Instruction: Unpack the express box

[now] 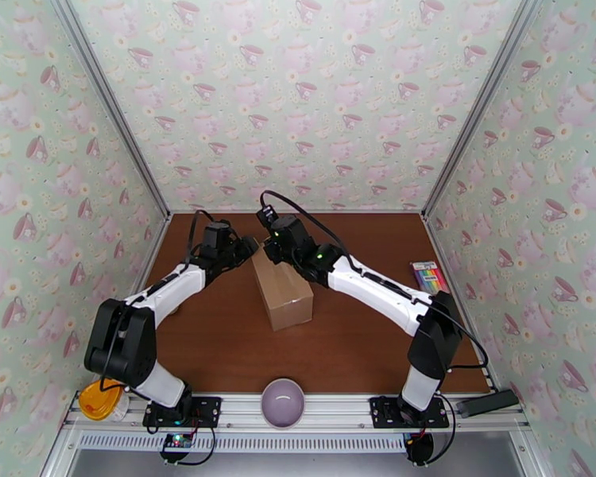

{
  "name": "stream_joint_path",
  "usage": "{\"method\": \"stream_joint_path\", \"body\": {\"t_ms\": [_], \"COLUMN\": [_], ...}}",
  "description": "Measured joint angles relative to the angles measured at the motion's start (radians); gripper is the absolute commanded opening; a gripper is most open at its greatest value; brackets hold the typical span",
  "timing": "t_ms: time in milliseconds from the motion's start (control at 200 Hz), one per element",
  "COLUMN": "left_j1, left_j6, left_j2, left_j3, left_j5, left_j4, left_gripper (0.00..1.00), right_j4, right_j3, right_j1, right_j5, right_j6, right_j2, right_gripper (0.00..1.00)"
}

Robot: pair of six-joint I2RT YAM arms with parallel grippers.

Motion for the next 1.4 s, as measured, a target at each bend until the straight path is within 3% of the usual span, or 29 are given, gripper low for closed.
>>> {"method": "stream_joint_path", "body": {"t_ms": [571, 1402], "left_j1": [-0.005, -0.049], "left_j6": [-0.078, -0.206], "left_j2": [-0.048, -0.124], "left_j3": [-0.067, -0.141], "left_j5": [-0.015, -0.138], "left_j4": [0.039, 0.052], "left_gripper": [0.36, 0.34], "right_j4": [-0.027, -0.034], "right_j3": [-0.001, -0.005], "right_j1": [0.017, 0.028], "right_j5": [0.011, 0.017], "right_j6": [0.036, 0.09], "right_j2": [-0.012, -0.012], "right_gripper": [0.0, 0.0]}}
